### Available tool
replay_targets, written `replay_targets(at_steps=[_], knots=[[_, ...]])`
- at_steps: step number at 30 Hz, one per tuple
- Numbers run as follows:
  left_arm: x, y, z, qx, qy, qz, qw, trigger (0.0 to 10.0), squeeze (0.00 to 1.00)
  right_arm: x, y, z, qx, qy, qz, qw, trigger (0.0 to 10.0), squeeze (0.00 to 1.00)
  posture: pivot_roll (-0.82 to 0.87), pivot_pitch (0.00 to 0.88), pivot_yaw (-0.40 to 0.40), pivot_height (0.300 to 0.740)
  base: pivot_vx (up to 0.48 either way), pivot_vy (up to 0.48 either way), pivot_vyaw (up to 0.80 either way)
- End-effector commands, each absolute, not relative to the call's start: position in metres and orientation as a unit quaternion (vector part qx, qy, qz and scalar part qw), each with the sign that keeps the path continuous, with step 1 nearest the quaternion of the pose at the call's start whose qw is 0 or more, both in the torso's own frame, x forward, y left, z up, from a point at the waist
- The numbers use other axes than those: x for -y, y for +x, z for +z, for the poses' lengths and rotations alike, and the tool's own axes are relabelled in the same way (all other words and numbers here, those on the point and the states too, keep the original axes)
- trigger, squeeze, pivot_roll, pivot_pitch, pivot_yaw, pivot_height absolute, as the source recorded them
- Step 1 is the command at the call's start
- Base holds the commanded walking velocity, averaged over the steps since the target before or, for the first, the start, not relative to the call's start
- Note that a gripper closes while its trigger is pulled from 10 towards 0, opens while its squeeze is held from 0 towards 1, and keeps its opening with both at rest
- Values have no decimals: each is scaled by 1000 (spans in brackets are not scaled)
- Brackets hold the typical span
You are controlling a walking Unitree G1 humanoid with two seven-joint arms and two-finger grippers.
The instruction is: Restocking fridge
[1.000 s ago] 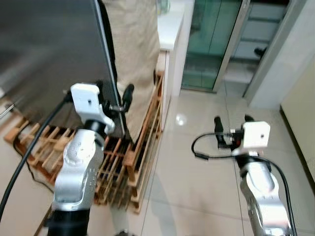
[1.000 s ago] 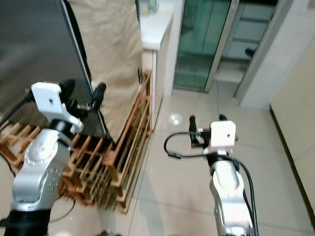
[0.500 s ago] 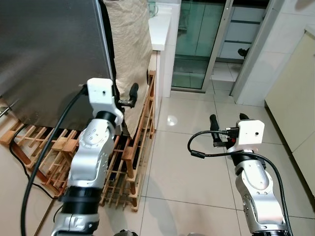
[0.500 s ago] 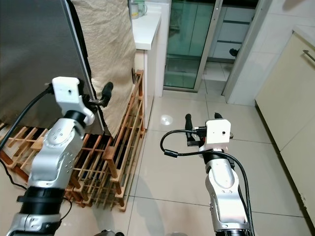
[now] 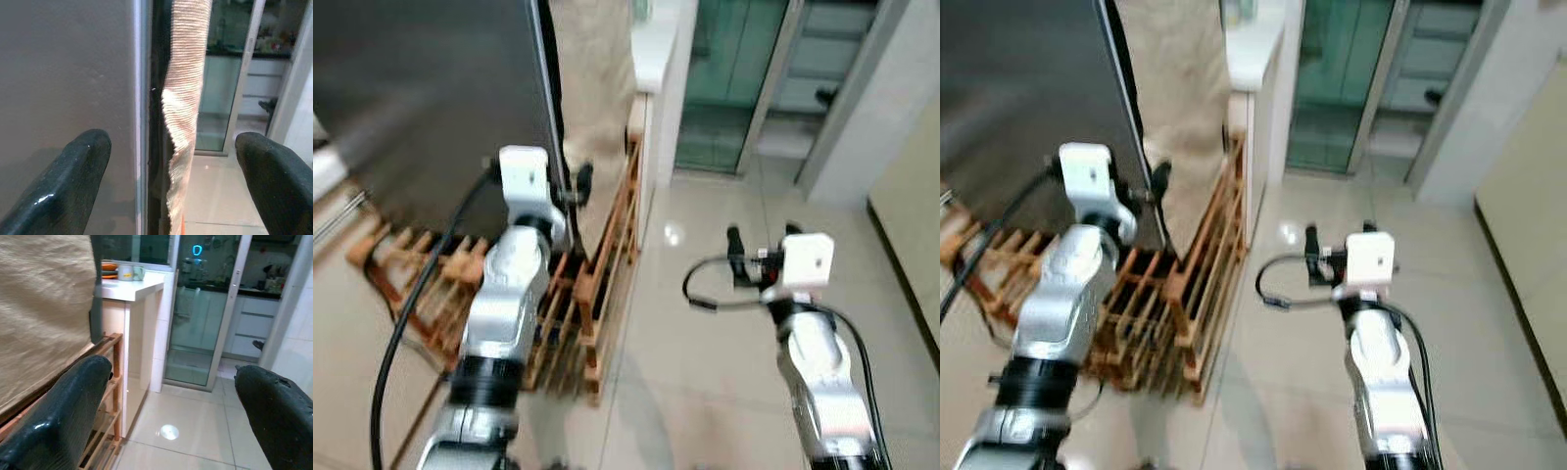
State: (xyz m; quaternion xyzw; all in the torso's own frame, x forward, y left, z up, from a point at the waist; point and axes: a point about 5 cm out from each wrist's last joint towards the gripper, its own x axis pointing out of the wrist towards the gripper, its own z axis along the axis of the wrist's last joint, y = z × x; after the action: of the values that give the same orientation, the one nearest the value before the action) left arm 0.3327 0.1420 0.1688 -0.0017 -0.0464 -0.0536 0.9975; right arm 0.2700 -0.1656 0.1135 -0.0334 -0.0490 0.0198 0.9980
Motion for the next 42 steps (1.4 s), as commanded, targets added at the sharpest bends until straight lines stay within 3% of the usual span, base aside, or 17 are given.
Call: replay_targets(at_steps=[1,5,6,11,21,30,33,42], knots=[[-156,316,166,60,19,-68,996,10000,0,171,260,120,67,-38,10,997,10000,0,-157,0,53,740,0,0,0],[-187,282,141,33,-14,-34,999,10000,0,174,239,112,54,-45,12,997,10000,0,-156,0,54,740,0,0,0],[-207,250,117,-15,-47,21,999,10000,0,179,225,108,51,-59,11,997,10000,0,-163,0,57,740,0,0,0],[-217,218,109,-25,-22,38,999,10000,0,192,208,106,43,-91,17,995,10000,0,-154,0,41,740,0,0,0],[-169,262,173,105,-8,-63,993,10000,0,192,235,112,51,-91,23,994,10000,0,-143,0,41,740,283,-178,0],[-163,286,180,85,-59,-42,994,10000,0,187,251,115,53,-71,17,996,10000,0,-149,0,48,740,425,-55,0],[-162,294,186,92,-50,-21,994,10000,0,180,259,115,51,-64,25,996,10000,55,-147,0,47,740,0,0,606],[-168,302,199,110,-47,-2,993,10000,0,171,263,115,54,-63,44,996,10000,0,-145,0,44,740,0,0,321]])
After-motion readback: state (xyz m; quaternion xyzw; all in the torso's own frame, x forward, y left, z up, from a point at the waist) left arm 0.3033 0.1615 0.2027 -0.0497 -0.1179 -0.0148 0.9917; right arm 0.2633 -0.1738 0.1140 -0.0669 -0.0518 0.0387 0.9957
